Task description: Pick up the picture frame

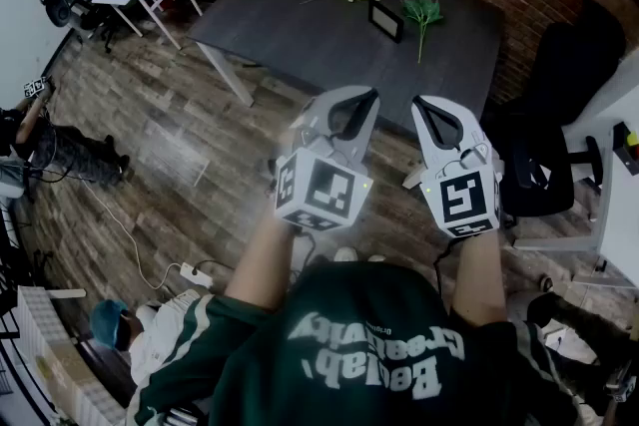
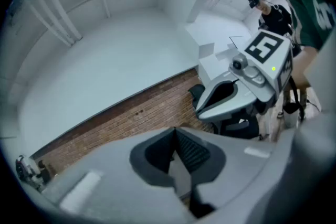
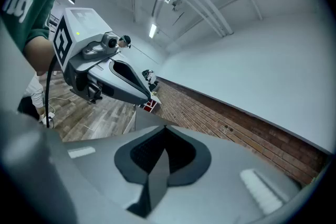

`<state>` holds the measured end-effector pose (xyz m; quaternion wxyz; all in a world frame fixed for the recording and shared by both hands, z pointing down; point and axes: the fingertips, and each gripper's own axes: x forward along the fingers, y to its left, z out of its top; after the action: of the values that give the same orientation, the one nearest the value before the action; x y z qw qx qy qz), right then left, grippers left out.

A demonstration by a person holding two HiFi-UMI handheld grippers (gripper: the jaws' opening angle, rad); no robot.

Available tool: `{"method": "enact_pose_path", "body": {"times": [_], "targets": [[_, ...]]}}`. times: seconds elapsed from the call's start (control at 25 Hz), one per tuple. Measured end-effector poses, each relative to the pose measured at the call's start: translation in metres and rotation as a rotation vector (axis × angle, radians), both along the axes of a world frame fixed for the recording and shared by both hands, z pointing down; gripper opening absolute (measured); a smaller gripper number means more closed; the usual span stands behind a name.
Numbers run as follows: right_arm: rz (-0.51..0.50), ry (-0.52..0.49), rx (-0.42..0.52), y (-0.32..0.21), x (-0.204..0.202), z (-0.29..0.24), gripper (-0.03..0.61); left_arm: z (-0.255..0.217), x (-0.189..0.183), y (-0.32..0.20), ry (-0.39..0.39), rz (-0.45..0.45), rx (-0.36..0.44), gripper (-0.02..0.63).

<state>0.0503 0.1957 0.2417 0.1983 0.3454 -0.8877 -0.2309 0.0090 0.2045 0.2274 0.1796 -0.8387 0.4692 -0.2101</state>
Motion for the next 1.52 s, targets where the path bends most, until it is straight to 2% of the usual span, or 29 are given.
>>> {"method": "enact_pose_path", "body": {"times": [0.6,0.76,1.08,1.52], "targets": [[0.000,0.006,-0.023,-0.003,-0.006,0.005,0.006,0.003,-0.006,-0.005,0.009,0.002,-0.008,0.003],[-0.006,-0.020,-0.039,-0.001,-0.010,0.003,0.006,0.003,-0.008,-0.005,0.011,0.004,-0.009,0.003],[-0.003,-0.056,-0.022,0.009,-0.021,0.001,0.006,0.003,-0.016,0.003,0.010,0.016,0.001,0.003],[0.022,-0.045,-0.003,0.022,-0.029,-0.003,0.006,0.003,-0.037,0.017,-0.003,0.002,0.015,0.003]]}}
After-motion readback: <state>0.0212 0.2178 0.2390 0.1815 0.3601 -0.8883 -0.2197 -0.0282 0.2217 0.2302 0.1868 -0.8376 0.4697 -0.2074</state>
